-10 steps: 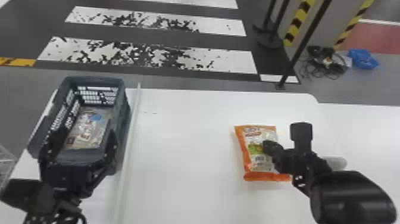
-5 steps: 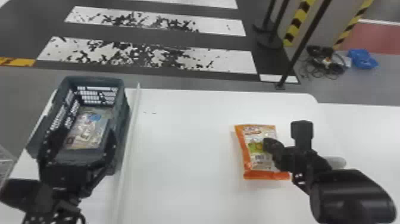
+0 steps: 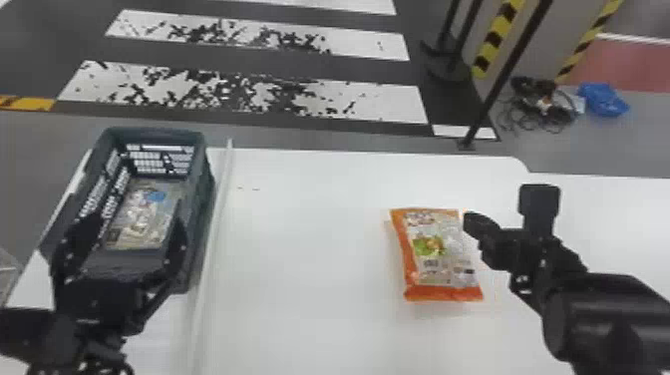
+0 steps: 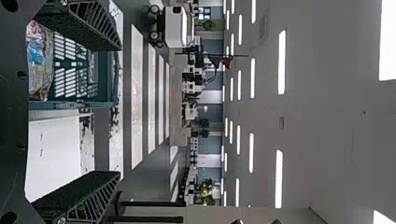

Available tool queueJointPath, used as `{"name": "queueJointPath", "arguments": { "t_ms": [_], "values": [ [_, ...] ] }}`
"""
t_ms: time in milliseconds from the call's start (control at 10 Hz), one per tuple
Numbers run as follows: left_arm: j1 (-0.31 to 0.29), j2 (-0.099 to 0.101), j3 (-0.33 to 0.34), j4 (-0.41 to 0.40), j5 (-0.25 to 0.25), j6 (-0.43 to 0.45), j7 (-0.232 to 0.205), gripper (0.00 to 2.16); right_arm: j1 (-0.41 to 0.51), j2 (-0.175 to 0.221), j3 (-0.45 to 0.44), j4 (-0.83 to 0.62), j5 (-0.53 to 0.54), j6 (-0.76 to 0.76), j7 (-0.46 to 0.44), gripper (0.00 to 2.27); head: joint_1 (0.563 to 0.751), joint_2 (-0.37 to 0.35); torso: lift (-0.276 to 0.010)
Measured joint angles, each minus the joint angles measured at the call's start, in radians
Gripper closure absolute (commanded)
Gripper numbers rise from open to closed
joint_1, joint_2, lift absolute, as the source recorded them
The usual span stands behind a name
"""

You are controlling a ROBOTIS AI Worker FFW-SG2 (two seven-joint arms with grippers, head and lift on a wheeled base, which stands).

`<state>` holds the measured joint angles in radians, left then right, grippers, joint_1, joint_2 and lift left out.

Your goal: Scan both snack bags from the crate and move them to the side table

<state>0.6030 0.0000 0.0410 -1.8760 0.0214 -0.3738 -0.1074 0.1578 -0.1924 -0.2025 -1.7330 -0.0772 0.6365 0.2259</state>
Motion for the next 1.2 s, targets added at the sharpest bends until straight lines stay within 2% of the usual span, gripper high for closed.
{"name": "queueJointPath", "arguments": {
  "t_ms": [100,300,700,1200],
  "values": [
    [0.001,0.000,0.002,0.000,0.002,-0.005,0.000,0.04,0.014,-0.002,-0.052,0.000,-0.022,-0.008,0.001,0.03,0.695,-0.180,-0.029],
    [-0.006,0.000,0.002,0.008,0.004,-0.023,0.001,0.04,0.047,-0.013,-0.125,0.002,-0.034,-0.029,-0.004,0.02,0.695,-0.249,-0.029],
    [-0.035,0.000,-0.006,0.018,0.009,-0.012,0.002,0.04,0.064,-0.050,-0.197,0.063,-0.018,-0.039,-0.034,0.05,0.695,-0.342,-0.029],
    [-0.051,0.000,-0.032,0.042,0.001,0.056,0.010,0.04,0.078,-0.081,-0.246,0.139,0.015,-0.056,-0.040,0.06,0.695,-0.350,-0.029]
  ]
}}
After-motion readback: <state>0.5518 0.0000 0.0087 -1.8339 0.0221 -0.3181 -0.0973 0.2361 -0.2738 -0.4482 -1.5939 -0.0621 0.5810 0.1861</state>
